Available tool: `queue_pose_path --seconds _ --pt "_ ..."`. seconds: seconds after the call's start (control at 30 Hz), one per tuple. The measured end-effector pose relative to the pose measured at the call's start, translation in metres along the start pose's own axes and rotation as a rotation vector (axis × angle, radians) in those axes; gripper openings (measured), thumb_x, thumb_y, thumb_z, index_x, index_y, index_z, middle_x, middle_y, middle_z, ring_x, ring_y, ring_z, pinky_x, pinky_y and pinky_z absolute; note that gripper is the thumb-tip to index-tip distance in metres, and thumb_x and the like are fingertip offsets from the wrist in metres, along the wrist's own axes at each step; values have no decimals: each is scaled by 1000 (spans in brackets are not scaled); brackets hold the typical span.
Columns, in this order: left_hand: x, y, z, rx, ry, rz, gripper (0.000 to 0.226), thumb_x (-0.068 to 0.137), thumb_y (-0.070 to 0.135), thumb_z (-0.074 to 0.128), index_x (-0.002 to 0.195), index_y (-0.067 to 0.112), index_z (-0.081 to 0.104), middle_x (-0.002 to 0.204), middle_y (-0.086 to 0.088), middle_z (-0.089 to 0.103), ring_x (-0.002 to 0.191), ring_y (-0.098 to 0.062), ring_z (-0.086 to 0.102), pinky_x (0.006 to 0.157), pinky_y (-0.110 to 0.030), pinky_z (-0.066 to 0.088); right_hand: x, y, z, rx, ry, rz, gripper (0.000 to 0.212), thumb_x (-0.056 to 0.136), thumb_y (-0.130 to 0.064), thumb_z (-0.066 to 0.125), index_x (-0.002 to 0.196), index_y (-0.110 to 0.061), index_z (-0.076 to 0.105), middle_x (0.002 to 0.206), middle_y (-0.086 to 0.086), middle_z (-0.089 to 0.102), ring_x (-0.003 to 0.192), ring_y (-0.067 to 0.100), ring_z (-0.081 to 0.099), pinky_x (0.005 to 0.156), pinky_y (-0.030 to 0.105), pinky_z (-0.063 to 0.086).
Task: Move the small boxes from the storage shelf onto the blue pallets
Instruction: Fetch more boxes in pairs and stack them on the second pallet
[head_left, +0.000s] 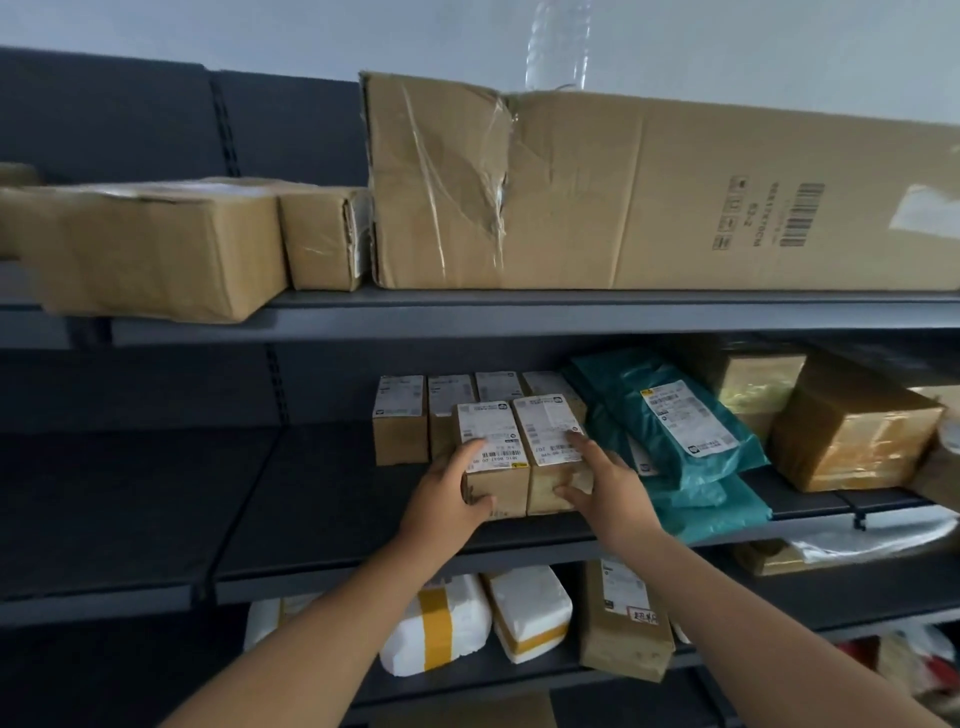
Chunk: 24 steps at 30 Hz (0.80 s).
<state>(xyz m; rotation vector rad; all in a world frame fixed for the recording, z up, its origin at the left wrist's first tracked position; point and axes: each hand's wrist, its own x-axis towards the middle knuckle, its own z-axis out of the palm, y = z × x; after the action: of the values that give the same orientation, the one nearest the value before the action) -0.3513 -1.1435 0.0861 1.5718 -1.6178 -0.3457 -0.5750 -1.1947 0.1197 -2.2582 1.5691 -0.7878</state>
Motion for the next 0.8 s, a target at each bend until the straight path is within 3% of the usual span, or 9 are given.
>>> queue_pose_path --seconds 0.1,0.17,0.33,0.47,0.63,0.8 --pt "-17 -11 -34 2 59 5 71 81 23 75 138 45 39 143 10 47 124 -2 47 89 1 32 -3 -36 8 11 -15 -53 74 84 -30 73 146 -39 32 135 9 52 113 28 57 93 35 48" --pt "-31 -22 -61 6 107 -1 70 81 21 75 139 42 40 143 10 46 122 1 44 87 5 29 -5 -65 18 21 -30 -88 75 85 -32 73 146 -41 31 137 9 50 114 27 57 95 34 48" --pt "-78 -58 -137 36 216 -61 74 80 21 76 137 47 36 144 9 42 124 -8 48 99 -21 45 -16 -150 57 21 -78 -199 76 86 -32 70 146 -43 23 138 4 49 112 21 58 92 32 50" --pt "-124 -92 -210 103 321 -118 76 77 20 77 137 44 38 144 5 44 122 -11 50 99 -25 48 -30 -228 100 62 -142 -284 77 86 -31 71 146 -42 23 135 4 52 106 19 60 89 30 52" --pt "-190 -137 -312 213 418 -217 74 75 27 79 136 42 40 145 3 43 123 -16 51 97 -33 51 -55 -338 157 179 -206 -404 75 84 -28 73 146 -38 31 141 5 44 119 23 53 99 35 48" --pt "-268 -173 -410 271 530 -347 71 77 31 78 136 40 42 148 9 40 125 -14 48 102 -32 46 -90 -450 217 276 -293 -516 74 82 -24 76 144 -36 38 140 5 45 120 20 52 100 29 45"
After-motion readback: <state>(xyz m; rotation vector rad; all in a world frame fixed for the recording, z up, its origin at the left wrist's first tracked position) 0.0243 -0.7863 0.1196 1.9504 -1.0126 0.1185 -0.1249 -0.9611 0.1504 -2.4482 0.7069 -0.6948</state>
